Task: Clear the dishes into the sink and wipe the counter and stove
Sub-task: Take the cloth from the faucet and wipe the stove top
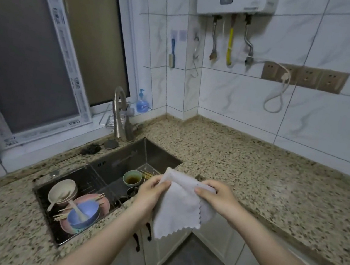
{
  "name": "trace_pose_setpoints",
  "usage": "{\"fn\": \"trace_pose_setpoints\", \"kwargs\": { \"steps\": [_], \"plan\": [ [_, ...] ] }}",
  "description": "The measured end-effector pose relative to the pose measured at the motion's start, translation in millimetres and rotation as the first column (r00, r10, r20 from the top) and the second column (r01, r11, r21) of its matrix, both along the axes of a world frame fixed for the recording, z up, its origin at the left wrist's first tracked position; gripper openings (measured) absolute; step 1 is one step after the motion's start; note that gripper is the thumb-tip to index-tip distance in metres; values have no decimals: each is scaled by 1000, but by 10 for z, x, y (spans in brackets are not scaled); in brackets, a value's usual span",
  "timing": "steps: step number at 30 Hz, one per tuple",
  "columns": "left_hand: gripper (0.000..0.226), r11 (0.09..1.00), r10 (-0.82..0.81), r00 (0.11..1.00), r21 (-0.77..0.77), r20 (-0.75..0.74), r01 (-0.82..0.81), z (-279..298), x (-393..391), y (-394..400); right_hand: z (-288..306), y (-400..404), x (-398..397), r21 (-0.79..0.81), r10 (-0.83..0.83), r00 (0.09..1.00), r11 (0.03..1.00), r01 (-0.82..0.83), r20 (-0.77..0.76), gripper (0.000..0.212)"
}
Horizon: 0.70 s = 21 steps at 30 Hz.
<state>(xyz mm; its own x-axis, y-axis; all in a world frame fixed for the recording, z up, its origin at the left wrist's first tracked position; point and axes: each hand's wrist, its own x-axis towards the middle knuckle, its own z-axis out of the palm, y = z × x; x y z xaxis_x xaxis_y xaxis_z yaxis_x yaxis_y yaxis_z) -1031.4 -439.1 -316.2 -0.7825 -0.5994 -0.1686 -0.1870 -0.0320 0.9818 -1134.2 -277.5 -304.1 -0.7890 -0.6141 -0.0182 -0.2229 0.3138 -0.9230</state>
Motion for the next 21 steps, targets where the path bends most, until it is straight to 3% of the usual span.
{"fn": "trace_pose_setpoints", "kwargs": {
  "steps": [8, 13, 17, 21],
  "plan": [
    [10, 986, 21, 1000, -168, 18, -18, -115, -498, -523, -163, -645, -620, 11, 39, 997, 999, -40, 70, 15],
    [17, 990, 49, 998, -131, 25, -46, -134, -990, -1121, -182, -1280, -1046, -30, 55, 981, 998, -50, 185, 10],
    [13, 992, 85, 996, -98, -16, -86, -118, -1321, -1687, -102, -1842, -1381, -81, 150, 947, 988, -132, 284, 22],
    [8, 986, 130, 989, -97, -72, -137, -65, -1561, -2242, -46, -2479, -1718, -8, 171, 956, 985, -174, 237, 20]
  ]
}}
